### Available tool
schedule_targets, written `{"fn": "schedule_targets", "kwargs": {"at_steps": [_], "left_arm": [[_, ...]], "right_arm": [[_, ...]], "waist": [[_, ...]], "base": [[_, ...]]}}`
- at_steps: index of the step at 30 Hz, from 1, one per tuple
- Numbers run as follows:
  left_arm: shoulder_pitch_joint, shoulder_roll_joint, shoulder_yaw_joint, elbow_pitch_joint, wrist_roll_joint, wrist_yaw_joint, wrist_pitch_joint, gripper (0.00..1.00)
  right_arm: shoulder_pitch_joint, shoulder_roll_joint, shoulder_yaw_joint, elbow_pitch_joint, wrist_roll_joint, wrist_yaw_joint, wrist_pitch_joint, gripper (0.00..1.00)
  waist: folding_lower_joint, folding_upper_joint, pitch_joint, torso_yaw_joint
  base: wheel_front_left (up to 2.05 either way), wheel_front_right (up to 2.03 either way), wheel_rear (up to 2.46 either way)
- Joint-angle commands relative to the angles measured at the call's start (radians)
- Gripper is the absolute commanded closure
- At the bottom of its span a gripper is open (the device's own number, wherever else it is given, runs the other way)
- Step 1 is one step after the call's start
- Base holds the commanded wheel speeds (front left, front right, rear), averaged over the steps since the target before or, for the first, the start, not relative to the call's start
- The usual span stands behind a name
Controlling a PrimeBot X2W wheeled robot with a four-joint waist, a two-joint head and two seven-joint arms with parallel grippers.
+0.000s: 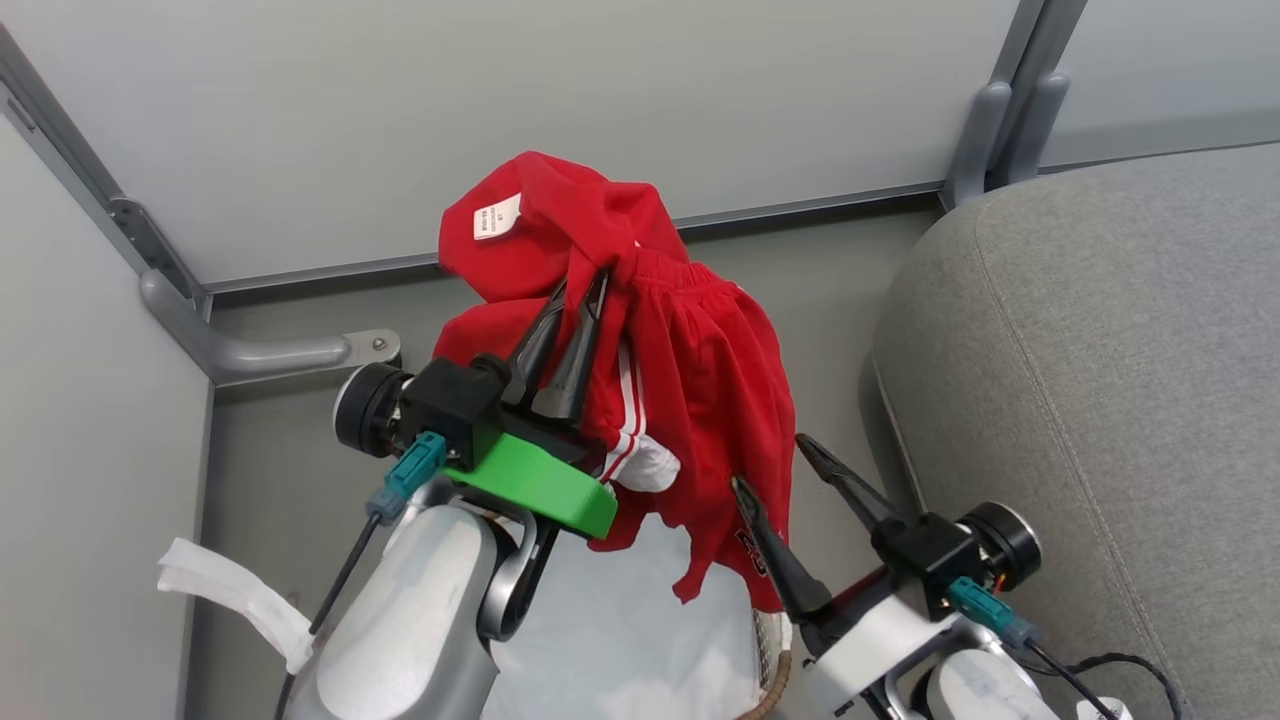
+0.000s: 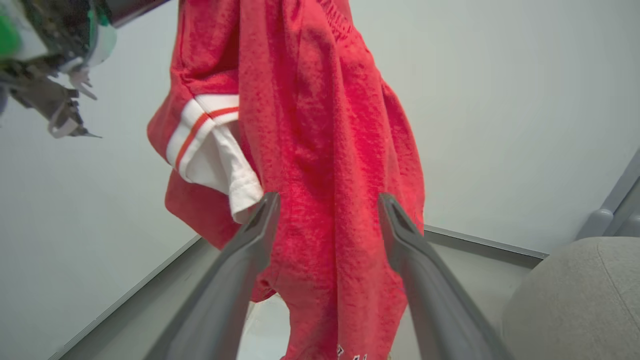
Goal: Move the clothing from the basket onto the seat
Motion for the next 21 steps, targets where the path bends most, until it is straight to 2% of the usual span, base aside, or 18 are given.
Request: {"fn": "schedule_targets", "kwargs": {"at_steps": [1, 21], "left_arm": [[-0.014, 0.001, -0.002, -0.003, -0.018, 0.005, -0.004, 1.00], [-0.025, 0.001, -0.074, -0.007, -0.034, 0.015, -0.004, 1.00]], "right_arm": [[-0.016, -0.004, 0.016, 0.010, 0.020, -0.001, -0.002, 0.00], [-0.194, -0.004, 0.191, 0.171, 0.058, -0.001, -0.002, 0.00]], "waist": [[0.0001, 0.0000, -0.001, 0.004], [0.0001, 0.0000, 0.000, 0.029]], "base": [[0.00, 0.00, 0.00], [0.00, 0.00, 0.00]]}}
